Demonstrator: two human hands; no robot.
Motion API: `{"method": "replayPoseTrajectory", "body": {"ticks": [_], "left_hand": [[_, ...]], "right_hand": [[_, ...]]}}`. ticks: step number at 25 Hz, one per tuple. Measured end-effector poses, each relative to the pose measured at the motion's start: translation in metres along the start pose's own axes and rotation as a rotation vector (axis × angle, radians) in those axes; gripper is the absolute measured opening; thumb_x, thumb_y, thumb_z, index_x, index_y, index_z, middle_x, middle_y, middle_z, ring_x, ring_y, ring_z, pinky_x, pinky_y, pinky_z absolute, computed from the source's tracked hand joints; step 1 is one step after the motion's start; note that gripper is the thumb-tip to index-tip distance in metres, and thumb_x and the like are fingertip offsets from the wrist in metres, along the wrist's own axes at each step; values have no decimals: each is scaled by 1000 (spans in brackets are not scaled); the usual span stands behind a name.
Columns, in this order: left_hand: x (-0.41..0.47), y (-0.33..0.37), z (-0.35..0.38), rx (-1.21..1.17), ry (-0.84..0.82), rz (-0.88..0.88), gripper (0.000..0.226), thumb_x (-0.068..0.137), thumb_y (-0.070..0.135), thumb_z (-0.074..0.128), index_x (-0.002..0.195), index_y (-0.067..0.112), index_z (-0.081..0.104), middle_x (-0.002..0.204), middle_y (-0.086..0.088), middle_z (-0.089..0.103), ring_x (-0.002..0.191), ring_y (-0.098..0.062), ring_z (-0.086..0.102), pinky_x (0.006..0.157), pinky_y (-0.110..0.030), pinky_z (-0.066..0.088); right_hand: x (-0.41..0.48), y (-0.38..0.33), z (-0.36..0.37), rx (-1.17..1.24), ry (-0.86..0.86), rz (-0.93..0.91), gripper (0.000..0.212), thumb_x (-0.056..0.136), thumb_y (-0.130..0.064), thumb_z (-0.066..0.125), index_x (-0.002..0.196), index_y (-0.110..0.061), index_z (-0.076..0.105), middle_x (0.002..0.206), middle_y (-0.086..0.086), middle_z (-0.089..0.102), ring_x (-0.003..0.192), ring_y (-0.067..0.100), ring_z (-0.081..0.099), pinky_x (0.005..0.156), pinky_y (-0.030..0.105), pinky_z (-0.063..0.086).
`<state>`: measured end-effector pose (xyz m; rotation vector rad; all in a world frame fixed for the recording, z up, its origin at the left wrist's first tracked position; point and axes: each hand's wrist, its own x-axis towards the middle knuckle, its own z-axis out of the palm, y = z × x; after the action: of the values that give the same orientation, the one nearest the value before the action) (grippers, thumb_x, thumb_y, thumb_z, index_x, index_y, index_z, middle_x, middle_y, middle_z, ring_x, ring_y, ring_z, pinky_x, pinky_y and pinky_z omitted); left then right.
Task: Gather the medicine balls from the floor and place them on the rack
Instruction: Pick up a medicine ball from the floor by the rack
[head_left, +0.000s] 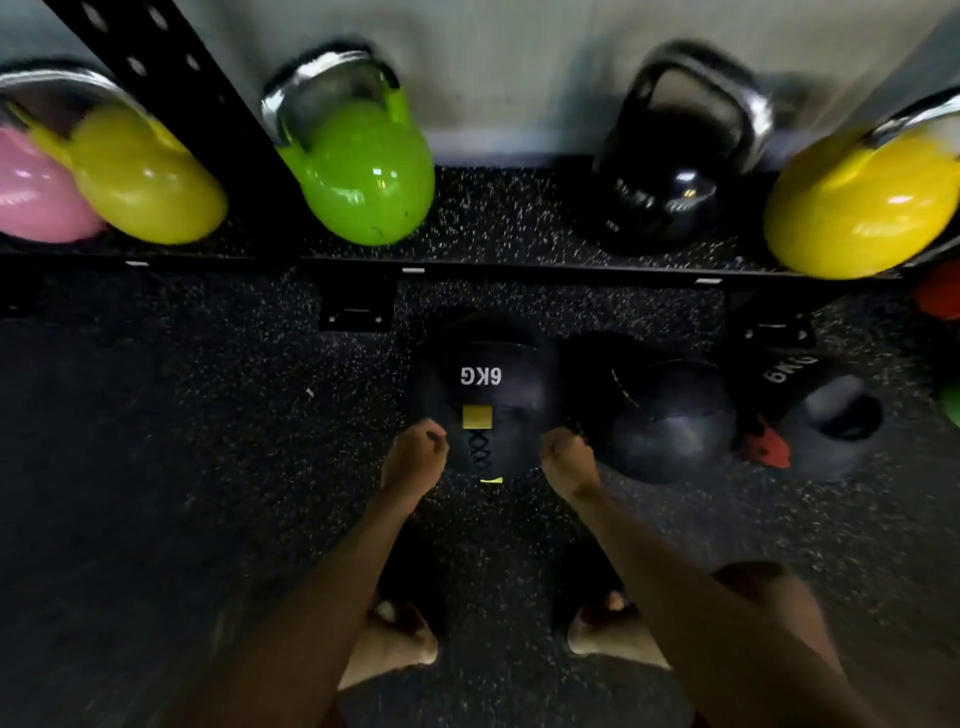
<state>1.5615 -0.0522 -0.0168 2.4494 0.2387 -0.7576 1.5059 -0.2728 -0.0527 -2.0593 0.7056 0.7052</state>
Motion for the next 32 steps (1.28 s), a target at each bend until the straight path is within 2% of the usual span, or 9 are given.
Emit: {"method": "replayPoseTrajectory", "body": {"ticks": [3,5,7,10,14,17,23,28,32], "left_hand": [[61,-52,44,-159,68,-41,27,96,30,61,116,12,64,102,-11,70,94,-27,67,75,-28,46],[101,-82,63,-360,111,-89,65,89,56,65,134,12,52,116,-9,64,105,-25,63,87,-32,50],[138,-101,73,-495,134,-100,94,77,80,58,149,25,36,144,-7,50,128,-24,52,107,-41,47],[166,-105,81,-648,87,-42,87,86,73,51,158,36,19,162,5,26,145,-17,31,116,-33,31],[194,-117,92,-860,-22,36,87,73,88,51,148,62,16,159,19,29,139,-6,35,118,-37,32],[206,-125,95,-985,-22,62,83,79,78,58,151,54,24,156,18,37,139,-5,40,118,-37,35],[194,-106,85,-1055,53,39,67,81,68,64,142,45,47,139,12,57,122,-7,57,98,-28,49],[137,-78,42,-1036,93,-32,50,91,54,62,138,40,52,120,16,61,108,-3,59,84,-23,50],[74,-43,-17,-1015,61,-55,51,92,54,61,139,41,50,127,11,60,113,-9,59,93,-29,51]], "right_hand": [[60,33,44,251,113,121,28,102,-26,51,109,-1,63,112,21,65,114,40,61,90,39,46],[92,55,67,446,202,152,50,102,-39,52,133,0,53,134,22,58,129,38,52,106,40,41],[123,73,78,545,270,162,68,98,-56,48,143,-6,46,143,20,53,133,36,49,113,44,39],[158,97,85,602,303,120,80,91,-72,41,149,-17,42,147,12,51,136,31,47,115,44,38],[192,101,88,766,332,-59,68,101,-57,36,159,-25,22,161,-3,29,143,11,30,111,25,29],[212,97,89,768,371,-158,59,104,-51,36,157,-24,31,160,-6,33,140,3,30,114,24,27],[216,82,89,818,437,-119,52,104,-49,40,145,-19,51,145,1,54,133,16,48,115,34,35],[149,69,76,804,450,-52,50,106,-45,40,143,-15,52,144,4,54,136,21,47,118,38,32],[68,29,36,804,467,-54,50,105,-45,40,144,-15,51,145,5,54,136,20,47,118,40,33]]}}
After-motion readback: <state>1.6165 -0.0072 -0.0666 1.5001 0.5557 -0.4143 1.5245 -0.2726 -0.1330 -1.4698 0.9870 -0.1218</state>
